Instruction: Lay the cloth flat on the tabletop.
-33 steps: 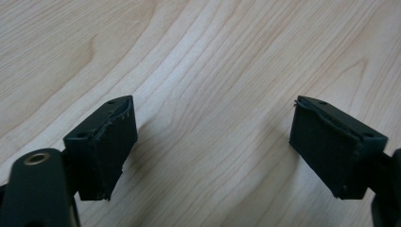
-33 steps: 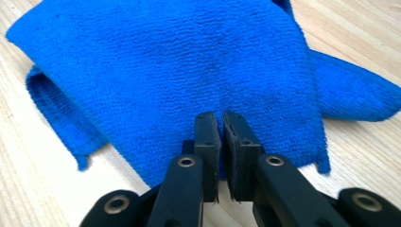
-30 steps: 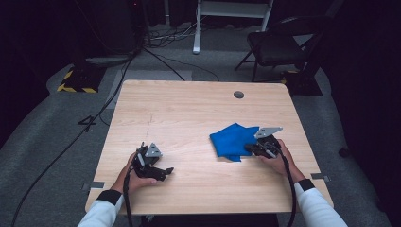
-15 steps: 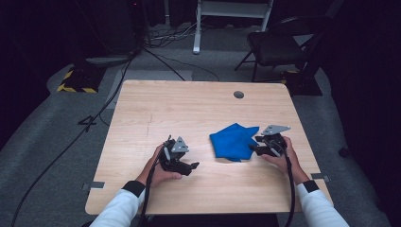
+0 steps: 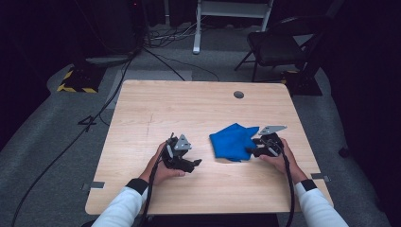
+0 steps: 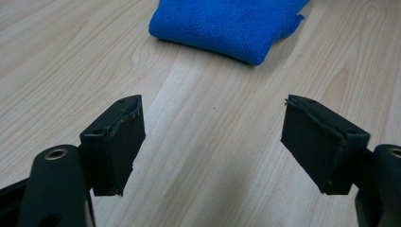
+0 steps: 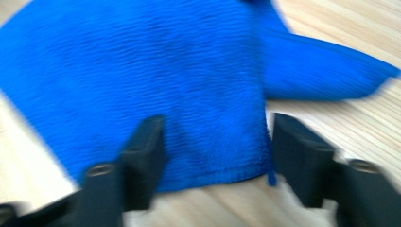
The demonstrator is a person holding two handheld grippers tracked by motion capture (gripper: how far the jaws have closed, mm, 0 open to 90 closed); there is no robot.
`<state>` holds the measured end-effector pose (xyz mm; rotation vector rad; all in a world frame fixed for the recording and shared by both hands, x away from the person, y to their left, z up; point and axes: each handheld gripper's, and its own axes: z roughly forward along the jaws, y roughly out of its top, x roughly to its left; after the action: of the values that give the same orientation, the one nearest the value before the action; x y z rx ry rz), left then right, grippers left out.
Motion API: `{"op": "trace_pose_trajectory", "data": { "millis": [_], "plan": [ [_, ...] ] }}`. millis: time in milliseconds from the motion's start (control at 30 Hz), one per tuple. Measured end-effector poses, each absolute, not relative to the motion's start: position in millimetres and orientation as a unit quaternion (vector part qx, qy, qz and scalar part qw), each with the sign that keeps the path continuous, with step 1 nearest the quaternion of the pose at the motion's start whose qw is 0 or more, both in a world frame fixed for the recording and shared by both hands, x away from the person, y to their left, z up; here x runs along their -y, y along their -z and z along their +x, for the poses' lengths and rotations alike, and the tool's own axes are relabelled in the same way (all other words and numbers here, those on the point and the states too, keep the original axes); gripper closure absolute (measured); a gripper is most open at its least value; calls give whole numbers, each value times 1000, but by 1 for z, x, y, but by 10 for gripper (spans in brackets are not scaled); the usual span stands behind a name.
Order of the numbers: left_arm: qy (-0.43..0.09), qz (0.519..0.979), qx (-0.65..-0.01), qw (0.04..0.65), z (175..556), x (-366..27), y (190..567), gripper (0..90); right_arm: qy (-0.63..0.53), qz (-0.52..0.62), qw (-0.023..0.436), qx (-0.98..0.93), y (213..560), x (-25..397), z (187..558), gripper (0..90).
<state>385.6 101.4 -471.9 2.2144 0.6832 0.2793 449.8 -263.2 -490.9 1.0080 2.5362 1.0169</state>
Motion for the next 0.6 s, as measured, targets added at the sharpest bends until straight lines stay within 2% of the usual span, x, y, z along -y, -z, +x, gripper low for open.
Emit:
{"op": "trace_pose_trajectory", "data": {
  "millis": [133,167,200,233,267,500,600],
  "plan": [
    [-107,879,-257,387,383,-95,472,240,-345,311,105,-879,488,251,444,746],
    [-107,881,-251,387,381,-93,472,240,-345,311,105,-879,488,251,444,746],
    [-106,881,-248,388,380,-92,472,245,-351,301,110,-880,485,249,441,813],
    [-105,881,-244,391,379,-90,471,245,-351,301,110,-880,485,249,441,813],
    [-102,880,-243,394,377,-88,470,260,-360,292,115,-879,480,249,439,850],
    [-101,879,-238,400,378,-79,470,263,-380,278,117,-874,471,247,434,858],
    [-101,880,-233,402,379,-69,470,260,-382,262,111,-879,469,238,429,821]
  ]
}}
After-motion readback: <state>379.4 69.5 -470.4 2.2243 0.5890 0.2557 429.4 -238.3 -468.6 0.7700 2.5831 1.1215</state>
